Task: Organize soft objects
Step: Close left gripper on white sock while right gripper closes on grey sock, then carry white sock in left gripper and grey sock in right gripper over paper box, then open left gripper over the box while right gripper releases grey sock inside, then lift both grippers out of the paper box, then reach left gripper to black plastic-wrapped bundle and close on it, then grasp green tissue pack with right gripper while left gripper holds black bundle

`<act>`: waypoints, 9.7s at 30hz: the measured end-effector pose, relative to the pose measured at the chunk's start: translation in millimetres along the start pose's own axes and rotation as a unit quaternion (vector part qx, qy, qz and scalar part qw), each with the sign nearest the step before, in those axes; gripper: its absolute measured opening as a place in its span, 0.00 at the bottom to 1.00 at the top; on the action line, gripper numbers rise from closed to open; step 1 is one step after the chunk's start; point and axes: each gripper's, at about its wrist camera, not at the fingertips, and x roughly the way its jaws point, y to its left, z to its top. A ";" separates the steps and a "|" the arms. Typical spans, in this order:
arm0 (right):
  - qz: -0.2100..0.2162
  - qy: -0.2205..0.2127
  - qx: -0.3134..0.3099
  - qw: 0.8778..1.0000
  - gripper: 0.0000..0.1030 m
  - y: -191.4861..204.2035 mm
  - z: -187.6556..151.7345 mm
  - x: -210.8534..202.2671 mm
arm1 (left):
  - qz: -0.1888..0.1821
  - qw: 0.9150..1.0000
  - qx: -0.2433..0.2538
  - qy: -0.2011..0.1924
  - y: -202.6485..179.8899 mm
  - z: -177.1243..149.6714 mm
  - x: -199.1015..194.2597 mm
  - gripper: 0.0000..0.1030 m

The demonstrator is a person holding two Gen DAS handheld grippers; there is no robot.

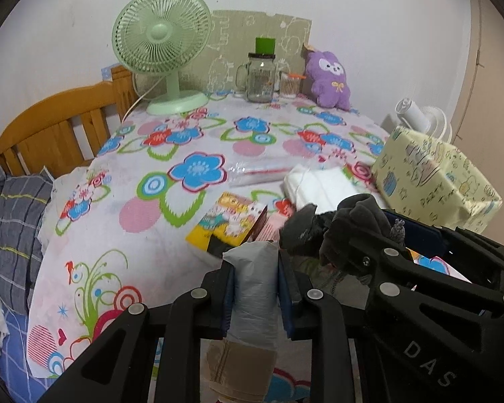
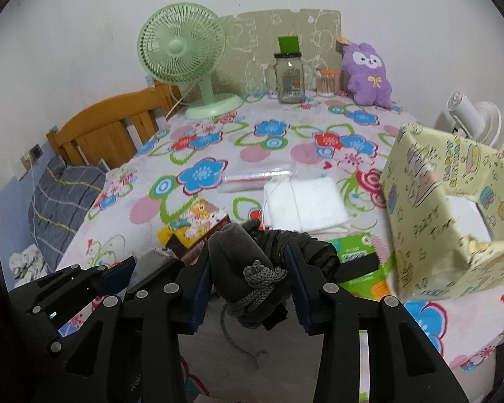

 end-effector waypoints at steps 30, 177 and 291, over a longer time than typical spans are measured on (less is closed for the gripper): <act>-0.028 -0.062 0.002 0.998 0.43 -39.5 64.6 -49.5 | -0.013 0.998 0.020 -0.061 -47.8 67.3 -24.2 0.21; -0.137 -0.094 0.048 0.985 0.97 -149.9 58.6 -104.4 | -0.062 0.991 0.094 -0.072 -171.8 83.3 -29.1 0.97; -0.101 0.039 0.063 0.992 0.73 -77.6 -33.5 34.6 | 0.000 0.997 0.064 0.044 -61.1 -10.6 56.6 0.22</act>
